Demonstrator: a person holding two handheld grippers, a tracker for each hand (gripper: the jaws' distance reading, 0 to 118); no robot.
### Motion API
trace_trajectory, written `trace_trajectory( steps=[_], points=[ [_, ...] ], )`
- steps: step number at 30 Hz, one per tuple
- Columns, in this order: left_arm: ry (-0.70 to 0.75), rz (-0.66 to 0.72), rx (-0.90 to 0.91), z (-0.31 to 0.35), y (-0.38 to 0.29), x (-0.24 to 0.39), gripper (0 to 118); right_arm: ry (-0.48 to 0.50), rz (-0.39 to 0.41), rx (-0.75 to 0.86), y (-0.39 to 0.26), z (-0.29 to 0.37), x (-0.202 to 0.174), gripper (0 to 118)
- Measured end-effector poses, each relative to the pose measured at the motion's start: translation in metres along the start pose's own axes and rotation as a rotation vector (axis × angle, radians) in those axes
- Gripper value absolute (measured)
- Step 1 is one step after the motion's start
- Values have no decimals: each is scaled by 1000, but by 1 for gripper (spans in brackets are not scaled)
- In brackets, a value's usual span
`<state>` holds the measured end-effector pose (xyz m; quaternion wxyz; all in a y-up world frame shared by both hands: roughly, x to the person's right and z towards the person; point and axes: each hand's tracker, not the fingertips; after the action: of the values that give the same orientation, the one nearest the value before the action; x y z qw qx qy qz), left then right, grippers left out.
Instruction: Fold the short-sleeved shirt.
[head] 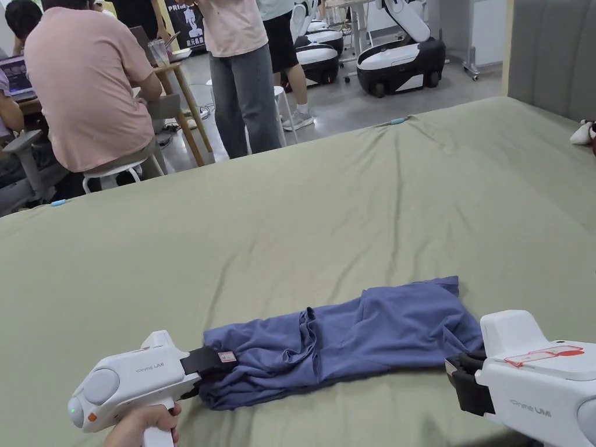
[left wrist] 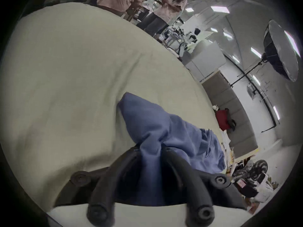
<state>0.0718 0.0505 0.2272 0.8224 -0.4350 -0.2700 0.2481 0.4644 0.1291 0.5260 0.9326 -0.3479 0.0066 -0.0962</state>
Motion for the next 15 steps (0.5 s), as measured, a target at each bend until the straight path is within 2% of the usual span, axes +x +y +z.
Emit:
trace_trajectory(
  steps=[6,9,12,15],
  points=[
    [14,0,56,30,5,-11,12,-6,-5,10,2,3,0,0],
    [-10,76,94,57,15,-34,11,1,1,13,3,3,-4,0],
    [103,75,171,95,25,-58,11,18,3,15,3,0,-8,0],
    [124,121,202,130,23,-72,11,34,9,13,3,-5,-12,0]
  ],
)
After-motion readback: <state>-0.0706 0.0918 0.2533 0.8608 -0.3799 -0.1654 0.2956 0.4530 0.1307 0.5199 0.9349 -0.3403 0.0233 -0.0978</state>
